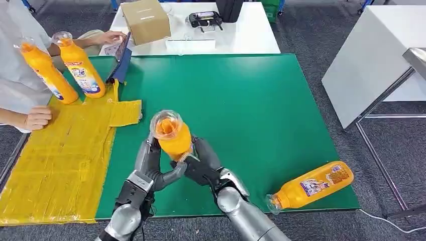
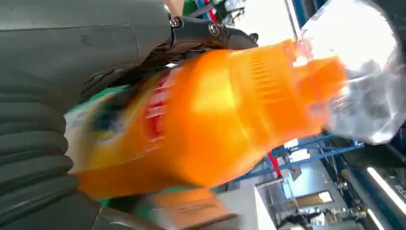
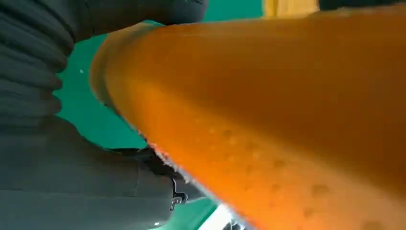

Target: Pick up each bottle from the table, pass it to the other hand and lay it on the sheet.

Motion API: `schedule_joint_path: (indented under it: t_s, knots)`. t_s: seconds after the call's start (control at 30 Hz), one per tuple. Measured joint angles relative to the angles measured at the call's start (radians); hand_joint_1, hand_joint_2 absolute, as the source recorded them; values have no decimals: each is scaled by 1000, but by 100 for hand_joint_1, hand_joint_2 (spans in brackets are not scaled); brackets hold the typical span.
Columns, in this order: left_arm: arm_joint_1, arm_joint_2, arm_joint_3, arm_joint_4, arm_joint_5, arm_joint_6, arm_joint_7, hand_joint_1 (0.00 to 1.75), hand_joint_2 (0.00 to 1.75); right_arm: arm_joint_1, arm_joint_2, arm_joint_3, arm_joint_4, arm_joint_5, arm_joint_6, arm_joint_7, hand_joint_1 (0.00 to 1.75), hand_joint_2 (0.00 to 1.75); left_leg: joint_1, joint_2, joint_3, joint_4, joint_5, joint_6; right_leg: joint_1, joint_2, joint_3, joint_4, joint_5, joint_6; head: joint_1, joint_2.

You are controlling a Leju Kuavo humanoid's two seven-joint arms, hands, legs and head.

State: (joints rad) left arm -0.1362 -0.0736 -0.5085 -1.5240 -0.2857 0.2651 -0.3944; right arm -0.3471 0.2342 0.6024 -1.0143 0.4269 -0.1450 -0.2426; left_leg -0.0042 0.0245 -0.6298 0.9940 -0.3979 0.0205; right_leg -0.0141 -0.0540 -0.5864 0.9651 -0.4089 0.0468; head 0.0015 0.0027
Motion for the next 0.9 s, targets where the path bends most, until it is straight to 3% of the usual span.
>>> schedule_joint_path:
  t_s: [0.23,0.43,0.9]
  knots:
    - [-4,3,-4,0,-22,24,-2,0,175,-25,0,27,34,29,-23,6,175,175,0,0,0,0,0,0,0,0,0,0,0,0,0,0]
    - [-19,3,8,1,-87,116,11,0,175,-19,-8,90,34,202,-100,26,175,175,0,0,0,0,0,0,0,0,0,0,0,0,0,0]
    - [-24,5,23,3,-120,145,19,0,175,-14,-17,126,22,238,-130,45,175,175,0,0,-1,0,0,0,0,0,-1,0,0,0,0,0]
